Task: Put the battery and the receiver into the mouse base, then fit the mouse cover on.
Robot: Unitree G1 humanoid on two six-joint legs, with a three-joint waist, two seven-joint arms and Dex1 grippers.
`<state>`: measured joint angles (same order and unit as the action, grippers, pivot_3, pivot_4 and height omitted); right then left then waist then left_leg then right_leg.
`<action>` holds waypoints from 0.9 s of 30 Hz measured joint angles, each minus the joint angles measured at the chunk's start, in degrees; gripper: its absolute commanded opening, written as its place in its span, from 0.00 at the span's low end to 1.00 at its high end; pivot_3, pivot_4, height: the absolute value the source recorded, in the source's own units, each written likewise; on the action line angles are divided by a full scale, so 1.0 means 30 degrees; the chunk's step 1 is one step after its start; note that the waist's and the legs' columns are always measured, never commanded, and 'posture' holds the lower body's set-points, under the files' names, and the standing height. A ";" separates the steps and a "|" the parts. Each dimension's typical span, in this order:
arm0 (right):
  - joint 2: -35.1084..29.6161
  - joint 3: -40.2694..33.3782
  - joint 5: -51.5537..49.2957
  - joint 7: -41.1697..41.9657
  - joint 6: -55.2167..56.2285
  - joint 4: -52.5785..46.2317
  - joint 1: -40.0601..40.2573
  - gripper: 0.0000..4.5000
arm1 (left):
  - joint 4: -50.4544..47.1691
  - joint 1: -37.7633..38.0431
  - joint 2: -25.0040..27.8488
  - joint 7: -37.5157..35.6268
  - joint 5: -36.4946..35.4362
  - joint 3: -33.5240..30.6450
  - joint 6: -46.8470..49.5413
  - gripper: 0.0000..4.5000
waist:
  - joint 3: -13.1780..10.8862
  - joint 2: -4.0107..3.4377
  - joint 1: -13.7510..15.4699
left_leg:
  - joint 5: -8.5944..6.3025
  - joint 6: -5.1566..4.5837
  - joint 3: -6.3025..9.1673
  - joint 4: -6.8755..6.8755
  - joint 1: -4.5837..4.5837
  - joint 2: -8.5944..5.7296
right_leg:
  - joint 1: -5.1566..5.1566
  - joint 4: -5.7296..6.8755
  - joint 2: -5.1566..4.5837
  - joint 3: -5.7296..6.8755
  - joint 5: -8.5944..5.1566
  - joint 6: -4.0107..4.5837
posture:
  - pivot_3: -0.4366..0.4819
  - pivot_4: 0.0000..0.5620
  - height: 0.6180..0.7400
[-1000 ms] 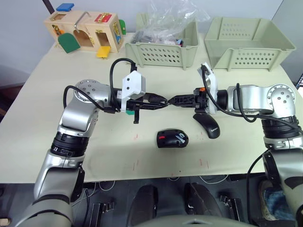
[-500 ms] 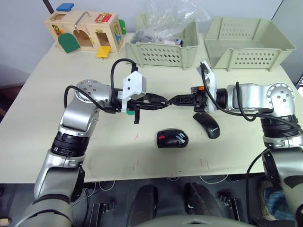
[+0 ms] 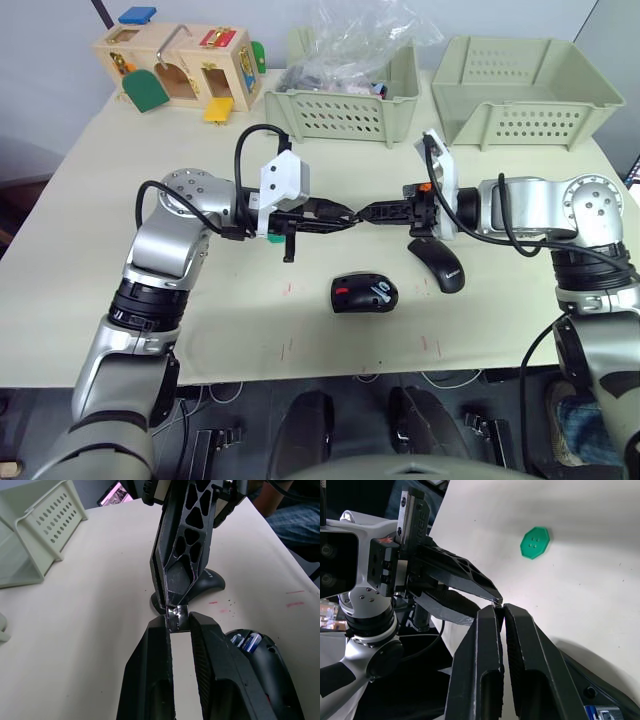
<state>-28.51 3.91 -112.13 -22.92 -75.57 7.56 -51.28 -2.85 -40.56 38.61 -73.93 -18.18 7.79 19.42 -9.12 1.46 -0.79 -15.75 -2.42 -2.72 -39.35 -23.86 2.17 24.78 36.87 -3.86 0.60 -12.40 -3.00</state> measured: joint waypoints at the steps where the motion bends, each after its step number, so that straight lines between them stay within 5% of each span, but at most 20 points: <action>1: -0.0005 0.0002 0.0002 0.0001 -0.0010 0.0000 -0.0007 0.01 | 0.0000 0.0000 -0.0005 0.0001 0.0000 0.0000 0.0005 0.01 | 0.0000 0.0000 0.0001 | 0.0000 0.0000 0.0000 0.0000 0.0000 0.0000 | 0.0000 0.0000 0.0000 0.0000 0.0000 0.0000 | 0.48 0.27 1.00; 27: -0.0526 0.0292 0.0113 0.0559 -0.0134 0.0045 -0.0214 0.01 | -0.0073 0.0000 -0.0155 0.0140 -0.0004 0.0081 0.0011 0.01 | 0.0000 0.0000 0.0003 | 0.0000 0.0000 0.0000 0.0001 0.0000 0.0000 | 0.0000 -0.0001 0.0000 0.0000 0.0000 0.0000 | 0.48 0.27 1.00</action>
<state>-30.09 4.79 -111.79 -21.24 -75.97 7.70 -51.92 -3.07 -40.56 38.15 -73.51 -18.19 8.03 19.45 -9.12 1.46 -0.78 -15.74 -2.42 -2.72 -39.35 -23.86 2.17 24.78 36.87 -3.86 0.60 -12.40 -3.00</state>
